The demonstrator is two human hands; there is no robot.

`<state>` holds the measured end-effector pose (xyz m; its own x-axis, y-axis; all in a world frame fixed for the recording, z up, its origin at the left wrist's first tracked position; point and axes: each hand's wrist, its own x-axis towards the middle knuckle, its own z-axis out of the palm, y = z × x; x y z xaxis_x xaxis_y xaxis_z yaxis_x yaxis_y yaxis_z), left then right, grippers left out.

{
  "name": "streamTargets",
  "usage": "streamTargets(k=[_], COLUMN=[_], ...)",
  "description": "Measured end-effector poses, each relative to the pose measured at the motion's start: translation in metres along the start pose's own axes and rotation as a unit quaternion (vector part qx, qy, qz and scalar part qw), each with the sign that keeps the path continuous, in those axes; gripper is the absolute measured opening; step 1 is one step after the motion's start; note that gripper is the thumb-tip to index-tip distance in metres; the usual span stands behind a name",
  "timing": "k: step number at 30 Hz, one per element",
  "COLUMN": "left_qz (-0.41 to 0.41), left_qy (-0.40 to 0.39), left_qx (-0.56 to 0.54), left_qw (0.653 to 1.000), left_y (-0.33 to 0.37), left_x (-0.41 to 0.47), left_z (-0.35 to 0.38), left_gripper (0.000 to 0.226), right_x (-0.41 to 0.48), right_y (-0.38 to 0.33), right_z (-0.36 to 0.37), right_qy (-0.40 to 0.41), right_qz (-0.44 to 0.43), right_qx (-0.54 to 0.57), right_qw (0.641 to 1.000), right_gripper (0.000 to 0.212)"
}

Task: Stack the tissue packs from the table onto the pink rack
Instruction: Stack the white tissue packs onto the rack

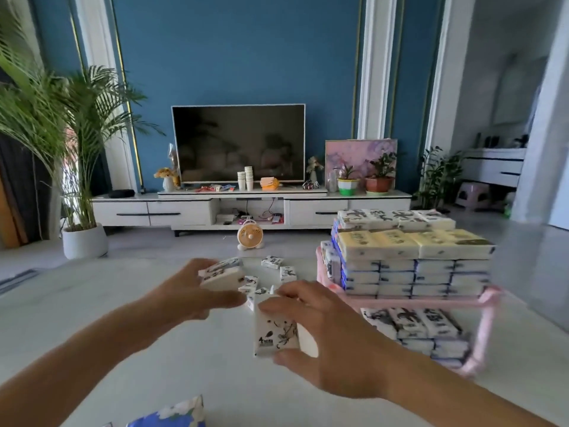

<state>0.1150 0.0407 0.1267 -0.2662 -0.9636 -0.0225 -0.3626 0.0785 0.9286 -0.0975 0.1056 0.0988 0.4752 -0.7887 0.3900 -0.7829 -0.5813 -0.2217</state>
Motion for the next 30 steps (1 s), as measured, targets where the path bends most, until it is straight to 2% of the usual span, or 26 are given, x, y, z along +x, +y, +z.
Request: streamTargets(k=[3, 5, 6, 9, 11, 12, 13, 15, 18, 21, 23, 25, 26, 28, 29, 30], left_qz=[0.124, 0.217, 0.248, 0.306, 0.386, 0.429, 0.458, 0.448, 0.398, 0.39, 0.391, 0.376, 0.349, 0.287, 0.269, 0.257], left_qy=[0.044, 0.095, 0.119, 0.15, 0.205, 0.218, 0.222, 0.219, 0.21, 0.188, 0.154, 0.105, 0.057, -0.063, -0.114, -0.159], left_qx=[0.08, 0.158, 0.203, 0.31, 0.338, 0.355, 0.357, 0.362, 0.356, 0.323, 0.319, 0.295, 0.287, 0.301, 0.318, 0.333], left_qw=[0.988, 0.959, 0.94, 0.888, 0.834, 0.801, 0.783, 0.788, 0.819, 0.841, 0.849, 0.872, 0.89, 0.907, 0.902, 0.893], left_y=[0.038, 0.056, 0.064, 0.074, 0.079, 0.08, 0.081, 0.079, 0.063, 0.052, 0.043, 0.022, 0.01, -0.014, -0.023, -0.028], left_x=[0.012, 0.02, 0.023, 0.029, 0.025, 0.025, 0.024, 0.027, 0.029, 0.02, 0.01, -0.002, -0.01, -0.024, -0.027, -0.029], left_z=[0.047, 0.076, 0.091, 0.131, 0.142, 0.143, 0.141, 0.134, 0.131, 0.141, 0.156, 0.177, 0.19, 0.22, 0.236, 0.254], left_gripper=[0.031, 0.012, 0.011, 0.02, 0.021, 0.022, 0.022, 0.018, 0.015, 0.015, 0.013, 0.014, 0.018, 0.043, 0.056, 0.066], right_x=[-0.03, -0.04, -0.042, -0.042, -0.04, -0.038, -0.038, -0.042, -0.058, -0.084, -0.108, -0.144, -0.165, -0.21, -0.23, -0.248], right_y=[0.019, 0.038, 0.045, 0.053, 0.056, 0.055, 0.055, 0.06, 0.072, 0.086, 0.095, 0.105, 0.11, 0.115, 0.116, 0.117], right_z=[-0.054, -0.081, -0.09, -0.092, -0.093, -0.097, -0.101, -0.107, -0.106, -0.111, -0.116, -0.107, -0.093, -0.05, -0.027, -0.004], right_qy=[0.039, 0.09, 0.105, 0.078, 0.105, 0.112, 0.105, 0.071, 0.023, 0.064, 0.105, 0.135, 0.149, 0.22, 0.278, 0.351], right_qz=[0.035, 0.069, 0.078, 0.063, 0.027, 0.017, 0.017, 0.042, 0.073, 0.11, 0.133, 0.151, 0.177, 0.253, 0.3, 0.344], right_qx=[0.006, 0.025, 0.029, 0.002, -0.044, -0.06, -0.063, -0.047, 0.008, 0.136, 0.259, 0.366, 0.388, 0.388, 0.379, 0.362], right_qw=[0.999, 0.993, 0.991, 0.995, 0.993, 0.992, 0.992, 0.995, 0.997, 0.982, 0.951, 0.908, 0.892, 0.859, 0.83, 0.792], right_gripper=[0.053, 0.051, 0.051, 0.053, 0.054, 0.055, 0.055, 0.055, 0.051, 0.052, 0.058, 0.063, 0.066, 0.072, 0.065, 0.047])
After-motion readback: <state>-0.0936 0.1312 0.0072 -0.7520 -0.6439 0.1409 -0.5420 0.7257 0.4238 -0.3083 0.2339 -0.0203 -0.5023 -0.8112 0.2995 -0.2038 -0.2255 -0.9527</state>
